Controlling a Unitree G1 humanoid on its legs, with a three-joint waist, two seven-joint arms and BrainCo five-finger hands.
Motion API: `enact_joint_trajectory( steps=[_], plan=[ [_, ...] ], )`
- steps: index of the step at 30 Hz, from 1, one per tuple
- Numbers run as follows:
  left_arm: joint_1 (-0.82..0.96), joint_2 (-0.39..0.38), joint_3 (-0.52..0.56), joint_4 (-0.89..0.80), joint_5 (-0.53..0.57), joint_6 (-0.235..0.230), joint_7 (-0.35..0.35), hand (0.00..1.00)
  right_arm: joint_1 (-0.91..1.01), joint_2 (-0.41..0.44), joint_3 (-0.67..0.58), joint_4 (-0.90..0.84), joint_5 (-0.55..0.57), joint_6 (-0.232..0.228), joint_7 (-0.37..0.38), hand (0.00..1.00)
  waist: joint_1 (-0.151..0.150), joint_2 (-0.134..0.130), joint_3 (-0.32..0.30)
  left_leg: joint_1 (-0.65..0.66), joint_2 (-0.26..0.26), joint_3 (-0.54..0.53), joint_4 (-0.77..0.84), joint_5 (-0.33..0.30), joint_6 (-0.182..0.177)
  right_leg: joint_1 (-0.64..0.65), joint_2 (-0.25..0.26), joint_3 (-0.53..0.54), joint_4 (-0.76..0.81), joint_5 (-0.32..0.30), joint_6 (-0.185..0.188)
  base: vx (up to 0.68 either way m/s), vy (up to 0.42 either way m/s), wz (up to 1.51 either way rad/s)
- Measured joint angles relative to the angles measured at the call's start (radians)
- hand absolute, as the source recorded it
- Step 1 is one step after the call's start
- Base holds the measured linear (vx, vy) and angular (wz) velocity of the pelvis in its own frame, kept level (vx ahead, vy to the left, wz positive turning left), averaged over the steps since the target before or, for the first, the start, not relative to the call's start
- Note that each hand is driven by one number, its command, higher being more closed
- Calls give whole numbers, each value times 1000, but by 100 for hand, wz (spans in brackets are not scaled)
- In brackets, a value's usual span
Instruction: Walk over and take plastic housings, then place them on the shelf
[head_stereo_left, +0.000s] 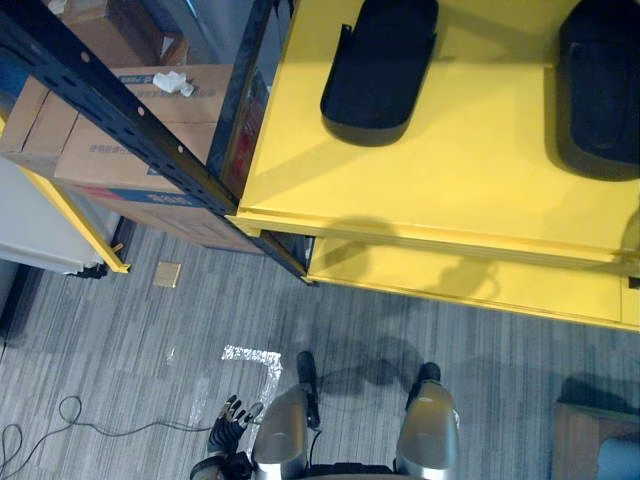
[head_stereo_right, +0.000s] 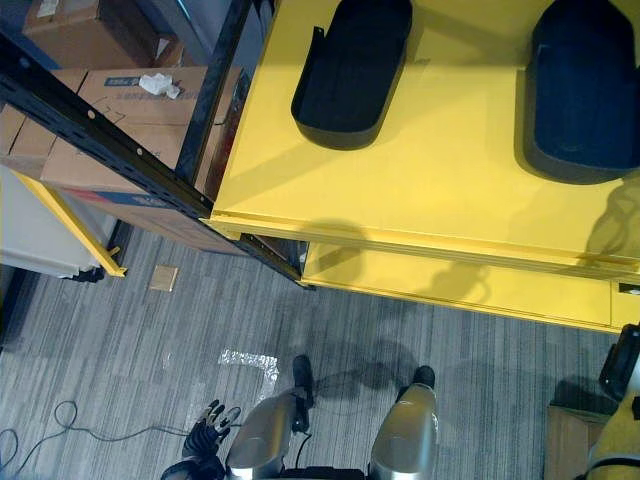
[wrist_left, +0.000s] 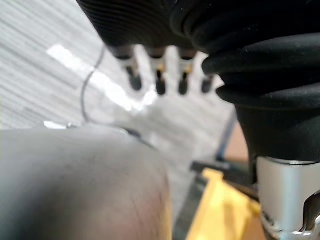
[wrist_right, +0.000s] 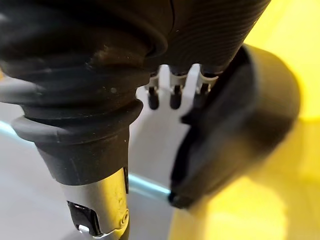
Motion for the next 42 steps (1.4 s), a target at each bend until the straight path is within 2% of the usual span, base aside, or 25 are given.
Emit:
enact_joint_trajectory(
  steps=[4, 7, 10, 21, 26, 30, 35, 42],
  plan=[
    [1, -9, -2, 6, 0, -3, -2, 0, -14, -22, 0, 4, 39, 33, -21, 0, 19, 9, -2, 0, -2, 3, -7, 7, -9, -37, -11, 14, 58, -36, -8, -33, -58, 1],
    [2, -10, -3, 9, 0, -18, -2, 0, -44, -30, -7, 4, 48, 48, -41, 0, 20, 10, -2, 2, 0, 8, -31, 23, -18, -65, -12, 25, 92, -54, -16, -15, -74, -3],
    [2, -10, -9, 14, 0, -31, -2, 0, -46, -37, -8, 5, 48, 49, -46, 0, 19, 11, -3, 3, 1, 8, -38, 28, -22, -76, -13, 28, 109, -63, -19, -2, -46, -1],
    [2, -8, -23, 17, 0, -31, -2, 0, -112, -53, -3, 82, 47, 57, -35, 0, 23, 14, -8, 38, 2, 22, -94, 59, -25, -79, -11, 44, 113, -63, -20, -11, -17, -3],
    [3, -6, -41, 21, 0, -30, -3, 0, -115, -71, 37, 111, 47, 67, 28, 0, 20, 24, -20, 59, 6, 34, -100, 58, -25, -57, -3, 47, 92, -55, -17, 9, -2, -7],
    [3, -7, -43, 24, 0, -27, -19, 0, -115, -74, 44, 114, 117, 131, 68, 0, 18, 28, -34, 73, 16, 38, -111, 58, -25, -30, 15, 40, 45, -32, -14, 14, 9, -6],
    [3, -7, -42, 25, 2, -28, -26, 0, -115, -76, 44, 114, 160, 176, 95, 0, 18, 25, -37, 79, 20, 38, -112, 58, -25, -14, 25, 33, 25, -22, -15, 0, 0, 0],
    [3, -8, -42, 26, 4, -31, -24, 0, -115, -76, 44, 114, 197, 196, 135, 0, 18, 24, -38, 91, 24, 42, -119, 58, -25, -6, 32, 33, 16, -18, -17, -4, -5, -2]
  ],
)
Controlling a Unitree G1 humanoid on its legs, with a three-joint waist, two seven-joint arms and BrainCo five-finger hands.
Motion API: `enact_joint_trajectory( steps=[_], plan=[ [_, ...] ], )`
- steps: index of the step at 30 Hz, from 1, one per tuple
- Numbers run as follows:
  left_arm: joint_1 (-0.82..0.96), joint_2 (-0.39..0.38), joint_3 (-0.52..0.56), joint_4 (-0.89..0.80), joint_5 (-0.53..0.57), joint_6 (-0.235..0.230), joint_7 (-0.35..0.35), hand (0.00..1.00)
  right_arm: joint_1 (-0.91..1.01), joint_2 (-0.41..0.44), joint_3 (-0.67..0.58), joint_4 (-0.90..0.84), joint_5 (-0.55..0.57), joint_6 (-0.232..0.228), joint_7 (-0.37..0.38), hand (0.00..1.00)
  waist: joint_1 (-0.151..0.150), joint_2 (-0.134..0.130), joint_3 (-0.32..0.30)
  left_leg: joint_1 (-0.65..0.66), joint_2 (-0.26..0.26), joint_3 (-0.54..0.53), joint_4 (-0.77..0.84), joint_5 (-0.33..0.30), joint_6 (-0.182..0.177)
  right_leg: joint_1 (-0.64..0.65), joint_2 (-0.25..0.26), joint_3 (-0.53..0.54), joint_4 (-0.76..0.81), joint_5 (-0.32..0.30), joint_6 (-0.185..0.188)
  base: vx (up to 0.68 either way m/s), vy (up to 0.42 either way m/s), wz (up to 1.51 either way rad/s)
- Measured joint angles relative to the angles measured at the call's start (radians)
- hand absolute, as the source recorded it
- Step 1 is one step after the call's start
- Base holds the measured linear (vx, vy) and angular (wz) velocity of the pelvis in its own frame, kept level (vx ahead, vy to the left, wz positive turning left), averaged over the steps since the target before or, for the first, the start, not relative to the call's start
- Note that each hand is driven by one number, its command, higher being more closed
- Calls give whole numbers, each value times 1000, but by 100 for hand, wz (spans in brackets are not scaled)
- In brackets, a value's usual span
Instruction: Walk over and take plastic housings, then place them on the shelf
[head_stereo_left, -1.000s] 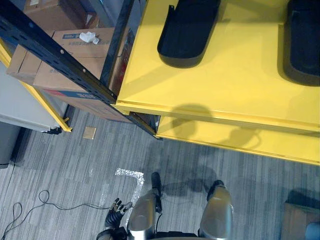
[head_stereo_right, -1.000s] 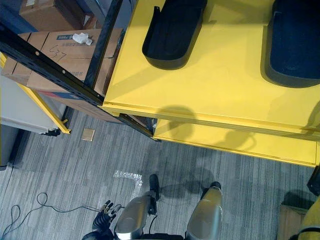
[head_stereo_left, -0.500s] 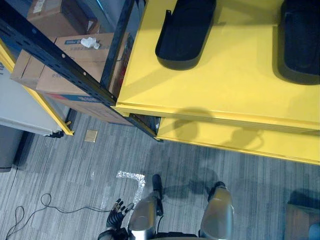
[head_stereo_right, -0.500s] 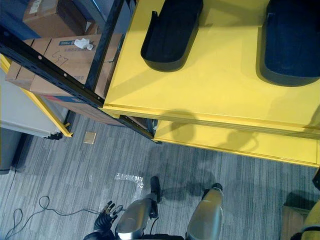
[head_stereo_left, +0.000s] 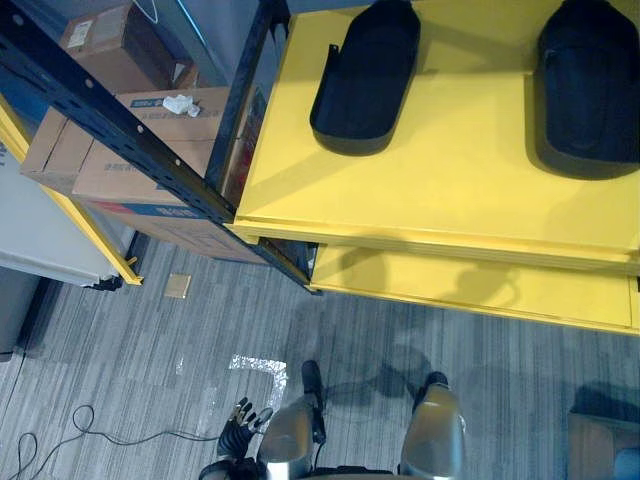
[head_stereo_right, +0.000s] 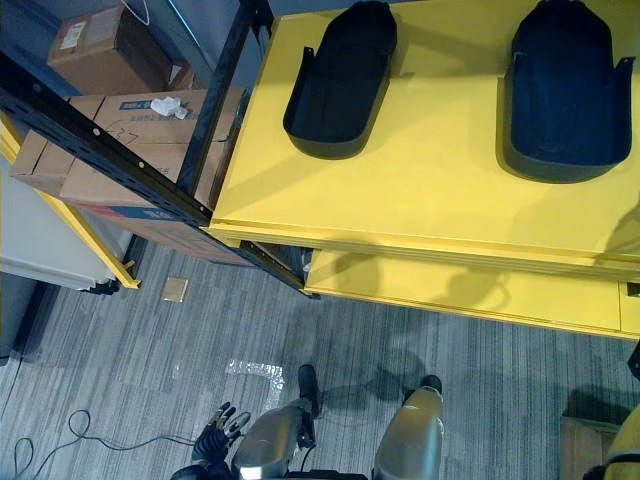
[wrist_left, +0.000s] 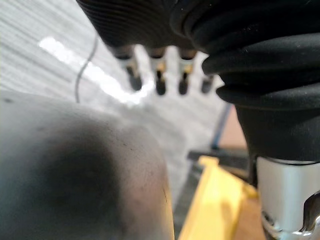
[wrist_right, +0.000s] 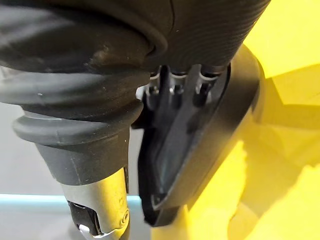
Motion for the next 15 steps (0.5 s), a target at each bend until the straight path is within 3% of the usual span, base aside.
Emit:
enact_joint_trajectory(
  steps=[15],
  plan=[
    [0, 0, 2, 2, 0, -1, 1, 0, -3, -3, 8, -8, 47, 96, 18, 0, 1, -6, -1, 18, 10, 0, -4, 0, -1, 20, 12, -3, -7, 0, 0, 0, 0, 0]
  ],
)
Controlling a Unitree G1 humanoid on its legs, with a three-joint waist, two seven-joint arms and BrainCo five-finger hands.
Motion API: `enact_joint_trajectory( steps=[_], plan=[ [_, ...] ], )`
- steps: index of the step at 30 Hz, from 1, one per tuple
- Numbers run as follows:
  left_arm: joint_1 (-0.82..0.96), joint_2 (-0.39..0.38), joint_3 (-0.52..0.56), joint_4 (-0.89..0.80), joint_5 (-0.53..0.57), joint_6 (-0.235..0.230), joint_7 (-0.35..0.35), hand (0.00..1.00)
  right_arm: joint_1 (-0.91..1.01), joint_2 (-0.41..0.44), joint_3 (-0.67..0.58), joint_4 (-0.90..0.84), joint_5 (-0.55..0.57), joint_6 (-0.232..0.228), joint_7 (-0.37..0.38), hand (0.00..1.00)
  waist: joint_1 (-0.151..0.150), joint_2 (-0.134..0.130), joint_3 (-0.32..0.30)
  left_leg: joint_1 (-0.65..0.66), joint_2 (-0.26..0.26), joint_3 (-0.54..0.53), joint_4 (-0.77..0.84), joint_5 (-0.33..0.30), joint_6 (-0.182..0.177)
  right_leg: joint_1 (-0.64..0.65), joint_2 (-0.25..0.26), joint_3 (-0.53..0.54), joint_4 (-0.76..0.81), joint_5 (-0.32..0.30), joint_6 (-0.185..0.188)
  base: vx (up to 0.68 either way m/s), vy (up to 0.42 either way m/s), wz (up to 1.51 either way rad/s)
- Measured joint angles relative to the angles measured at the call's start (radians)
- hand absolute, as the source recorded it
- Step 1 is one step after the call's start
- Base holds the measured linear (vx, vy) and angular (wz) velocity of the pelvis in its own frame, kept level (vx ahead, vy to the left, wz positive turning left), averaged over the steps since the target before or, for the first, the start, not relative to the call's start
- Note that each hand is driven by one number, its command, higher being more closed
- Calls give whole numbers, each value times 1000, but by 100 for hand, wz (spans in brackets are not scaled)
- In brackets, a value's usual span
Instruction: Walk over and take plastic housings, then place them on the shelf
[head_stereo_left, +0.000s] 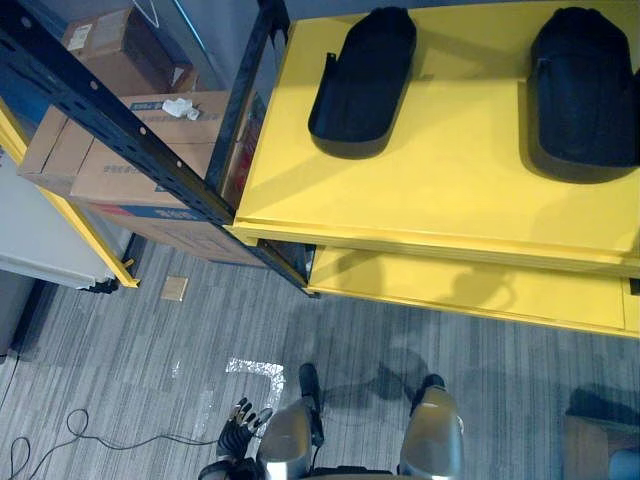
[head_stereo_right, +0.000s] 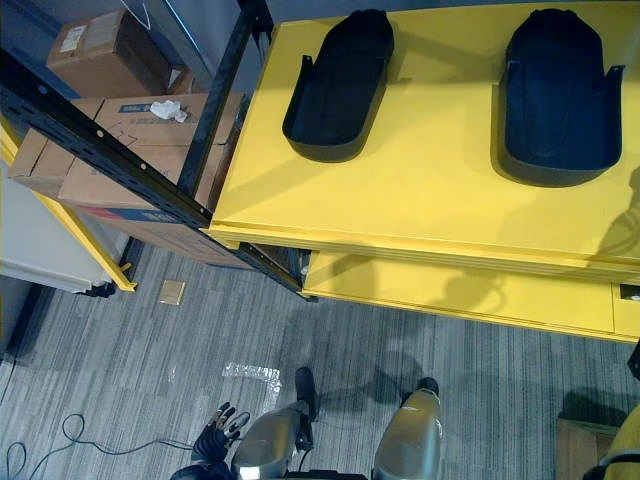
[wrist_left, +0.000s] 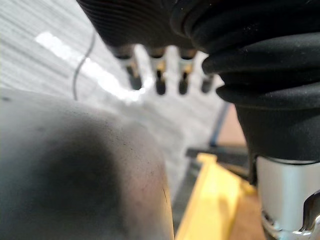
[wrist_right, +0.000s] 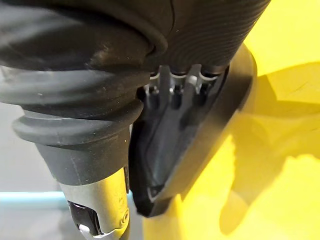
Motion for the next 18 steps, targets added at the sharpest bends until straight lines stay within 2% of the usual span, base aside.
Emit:
enact_joint_trajectory(
  steps=[6, 10, 18],
  plan=[
    [0, 0, 0, 0, 0, 0, 1, 0, -6, -1, 10, 2, 0, 28, 0, 0, 0, -2, 0, 12, 1, 0, -5, 0, -1, 12, 1, -2, -5, 0, 0, 0, 0, 0],
    [0, 0, 1, 18, 0, -1, 1, 0, -6, -1, 29, 15, 0, 49, 0, 0, 0, -16, -21, 16, 1, 5, -16, 1, -2, 13, 2, -2, -14, 1, 1, 8, 2, 0],
    [1, 1, 2, 18, 0, -1, 2, 0, -7, -1, 28, 39, 16, 49, -22, 0, -1, -21, -27, 35, 4, 3, -19, 1, -2, 44, 7, -9, -39, 9, 5, 4, 1, 0]
  ],
)
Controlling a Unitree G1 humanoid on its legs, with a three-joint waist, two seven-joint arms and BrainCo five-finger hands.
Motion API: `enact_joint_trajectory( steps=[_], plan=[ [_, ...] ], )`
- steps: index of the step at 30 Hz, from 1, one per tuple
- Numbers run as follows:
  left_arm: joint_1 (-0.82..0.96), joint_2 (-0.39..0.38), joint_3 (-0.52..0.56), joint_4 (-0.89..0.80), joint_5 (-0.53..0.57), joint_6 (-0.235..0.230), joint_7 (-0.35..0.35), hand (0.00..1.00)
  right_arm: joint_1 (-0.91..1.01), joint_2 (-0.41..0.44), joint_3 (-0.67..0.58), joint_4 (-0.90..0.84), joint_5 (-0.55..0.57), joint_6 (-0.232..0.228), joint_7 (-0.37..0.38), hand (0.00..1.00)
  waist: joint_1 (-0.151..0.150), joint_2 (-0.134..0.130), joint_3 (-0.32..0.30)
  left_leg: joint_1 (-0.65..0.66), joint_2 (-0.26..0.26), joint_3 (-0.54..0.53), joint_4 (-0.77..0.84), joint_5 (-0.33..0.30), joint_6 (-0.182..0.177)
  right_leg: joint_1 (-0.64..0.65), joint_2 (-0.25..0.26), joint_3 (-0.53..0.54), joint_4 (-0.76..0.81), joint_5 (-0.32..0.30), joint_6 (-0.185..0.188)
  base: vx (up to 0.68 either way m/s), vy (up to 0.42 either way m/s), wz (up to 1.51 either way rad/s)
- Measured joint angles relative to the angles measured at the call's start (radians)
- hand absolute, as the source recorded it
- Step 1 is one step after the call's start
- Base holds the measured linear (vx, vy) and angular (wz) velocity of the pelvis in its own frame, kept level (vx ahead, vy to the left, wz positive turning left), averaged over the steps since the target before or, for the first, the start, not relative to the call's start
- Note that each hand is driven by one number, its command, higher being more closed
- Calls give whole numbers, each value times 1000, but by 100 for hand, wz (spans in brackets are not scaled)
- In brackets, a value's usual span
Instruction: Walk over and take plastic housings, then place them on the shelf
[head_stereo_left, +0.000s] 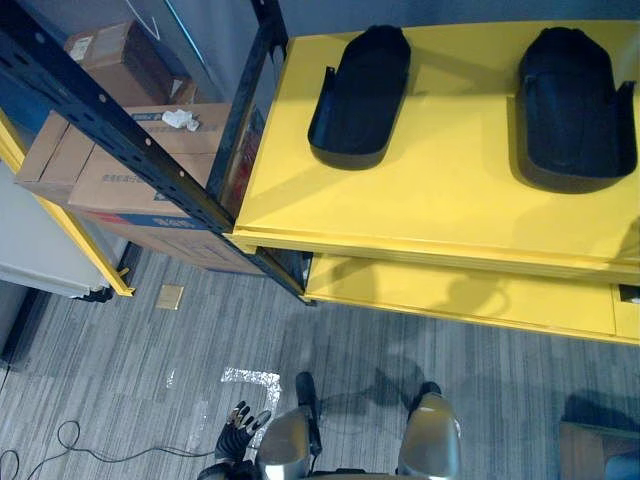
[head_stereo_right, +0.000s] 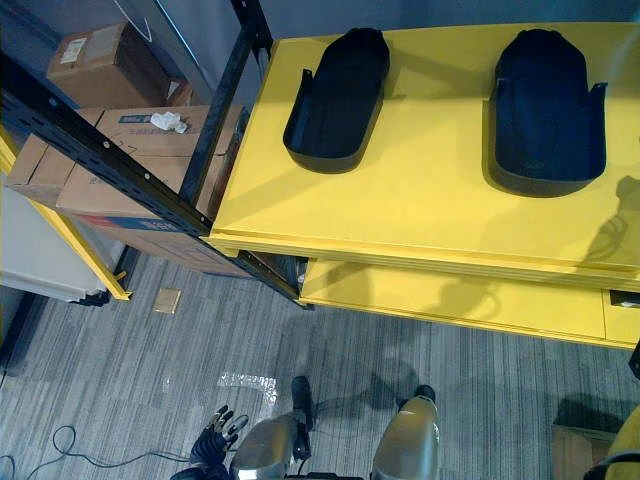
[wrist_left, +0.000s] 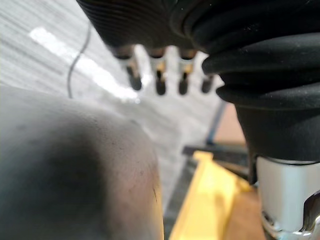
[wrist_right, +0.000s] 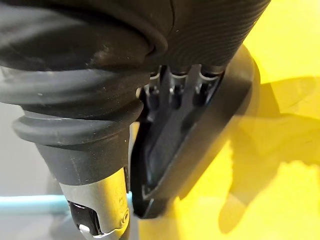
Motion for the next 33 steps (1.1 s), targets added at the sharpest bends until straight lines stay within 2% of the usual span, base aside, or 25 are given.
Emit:
enact_joint_trajectory(
  steps=[3, 6, 8, 9, 11, 14, 15, 20, 21, 23, 25, 27, 29, 32, 33],
  plan=[
    [0, 0, 0, 0, 0, 0, 0, 0, 0, 0, 0, 0, 15, -1, -8, 0, 0, 0, 0, -1, 1, 3, -6, 0, 0, -1, 3, -1, -12, 7, 0, 0, 0, 0],
    [0, 0, 0, 1, 0, -2, 0, 0, 0, 0, 0, 0, 13, -59, -24, 0, 0, 0, 0, -1, 0, 4, -6, 0, 0, 0, 3, -1, -13, 9, 1, 0, 0, 0],
    [0, -1, 0, 1, 3, -4, 0, 0, 0, 0, -2, -9, 7, -168, -31, 0, 0, 0, 0, -1, 1, 3, -6, 0, 0, 0, 4, -1, -12, 9, 1, 0, 0, 0],
    [0, -1, 0, 1, 5, -6, 0, 0, 2, 0, -8, -40, -40, -280, -75, 0, 0, 0, 0, -1, 1, 3, -7, 0, 0, 0, 4, -1, -13, 9, 1, 0, 0, 0],
    [0, -1, 0, 2, 9, -8, -1, 0, 2, 0, -46, -136, -117, -415, -153, 0, -1, 1, -1, -1, 1, 2, -7, 0, 0, 1, 4, -1, -15, 9, 1, 0, 0, 0],
    [0, -1, 1, 2, 26, -14, -4, 0, 16, 0, -90, -262, -209, -516, -253, 0, -2, 1, -2, 1, 2, -4, -11, 0, 0, 9, 5, -8, -21, 9, 1, 5, 1, 6],
    [0, 0, 1, 5, 39, -22, -6, 0, 36, 0, -95, -297, -247, -531, -284, 0, -5, -2, -3, 5, 4, -9, -13, 0, 0, 23, 7, -17, -30, 10, 2, 11, 3, 11],
    [2, 0, 23, 23, 47, -26, -15, 0, 200, 12, -150, -430, -305, -533, -314, 0, 0, -30, -58, 17, 14, -3, -30, -1, 0, 48, 28, -21, -82, 24, 8, 36, 6, -2],
    [3, 1, 30, 24, 48, -26, -16, 0, 283, 34, -207, -510, -305, -532, -317, 0, -1, -40, -71, 22, 23, 4, -35, -1, 0, 60, 42, -20, -112, 39, 6, 95, 10, -22],
    [5, 6, 47, 25, 49, -25, -14, 0, 444, 99, -310, -647, -313, -505, -318, 0, -5, -62, -97, 38, 36, 21, -45, -3, -3, 83, 63, -15, -154, 60, 6, 106, 4, -24],
    [12, 28, 72, 25, 65, -23, -13, 0, 660, 229, -420, -781, -331, -464, -311, 0, -22, -110, -127, 67, 45, 50, -57, -10, -7, 111, 83, -1, -208, 81, 8, 103, 11, -29],
    [12, 40, 80, 27, 94, -4, -15, 0, 807, 329, -485, -872, -352, -433, -308, 0, -40, -136, -149, 86, 47, 74, -61, -26, -7, 128, 92, 17, -245, 98, 11, 81, 46, -38],
    [10, 52, 97, 47, 139, 10, -24, 0, 952, 429, -543, -946, -365, -402, -307, 0, -68, -158, -167, 106, 45, 120, -62, -46, -3, 140, 99, 55, -293, 126, 17, 56, 68, -51],
    [3, 54, 112, 59, 193, 19, -41, 0, 1084, 490, -619, -995, -387, -390, -304, 0, -108, -169, -178, 111, 41, 159, -62, -58, -2, 137, 105, 89, -336, 154, 20, 33, 44, -39],
    [-1, 57, 111, 60, 200, 20, -47, 0, 1109, 499, -639, -1003, -390, -391, -294, 0, -110, -169, -178, 117, 42, 170, -62, -60, -3, 137, 109, 101, -346, 161, 20, 30, 31, -57]
  ],
)
